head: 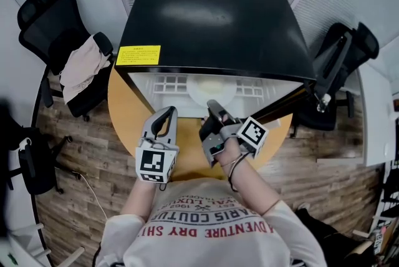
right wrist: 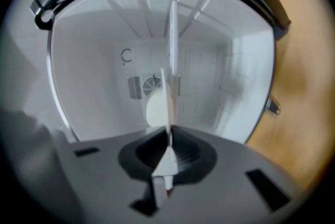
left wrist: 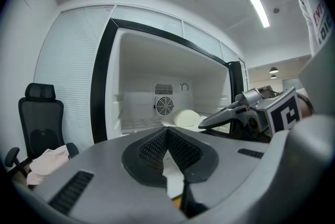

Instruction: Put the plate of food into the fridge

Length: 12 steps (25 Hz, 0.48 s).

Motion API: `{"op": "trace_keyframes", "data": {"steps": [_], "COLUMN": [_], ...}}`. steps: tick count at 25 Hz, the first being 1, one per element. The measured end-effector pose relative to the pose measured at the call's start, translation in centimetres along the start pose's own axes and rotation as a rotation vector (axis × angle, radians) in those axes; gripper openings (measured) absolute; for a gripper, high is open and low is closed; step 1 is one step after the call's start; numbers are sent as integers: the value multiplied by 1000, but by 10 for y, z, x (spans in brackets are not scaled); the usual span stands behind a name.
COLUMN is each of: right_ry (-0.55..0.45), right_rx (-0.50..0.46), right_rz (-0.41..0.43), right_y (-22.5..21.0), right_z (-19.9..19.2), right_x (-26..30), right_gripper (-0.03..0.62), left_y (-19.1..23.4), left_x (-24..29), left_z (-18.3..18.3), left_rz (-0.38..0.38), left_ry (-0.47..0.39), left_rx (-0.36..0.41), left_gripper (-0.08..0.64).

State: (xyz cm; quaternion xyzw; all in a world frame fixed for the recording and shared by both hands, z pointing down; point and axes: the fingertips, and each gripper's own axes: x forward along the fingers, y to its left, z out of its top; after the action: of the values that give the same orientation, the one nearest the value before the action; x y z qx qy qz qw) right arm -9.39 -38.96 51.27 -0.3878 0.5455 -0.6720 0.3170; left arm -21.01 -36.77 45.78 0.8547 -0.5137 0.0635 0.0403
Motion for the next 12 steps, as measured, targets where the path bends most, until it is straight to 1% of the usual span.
{"op": "trace_keyframes", "data": {"steps": [2,6,8,10,12], "right_ry": [-9,-12,-17,-19,-20], "right_rx": [-16,-85,-89,-86,-86], "right_rz": [15,36,38,36,30], "right_y": [2,5,3,0,-2], "right_z": [1,0,0,-1,0], "right_x": [5,15,18,21,24], "right_gripper": [45,69,91,126,144], "left_y": [2,6,8,8,8], "left_x": [-2,-2,-2,-1,0], "left_z": [0,-3,-3,-2,-2], "left_rz": [-3,-10,-15,-22,-28], "left_ry": [-3,1,0,-4,-4], "left_rx": [0,-3,-4,-5,-9], "left_gripper": [26,26,26,26,26]}}
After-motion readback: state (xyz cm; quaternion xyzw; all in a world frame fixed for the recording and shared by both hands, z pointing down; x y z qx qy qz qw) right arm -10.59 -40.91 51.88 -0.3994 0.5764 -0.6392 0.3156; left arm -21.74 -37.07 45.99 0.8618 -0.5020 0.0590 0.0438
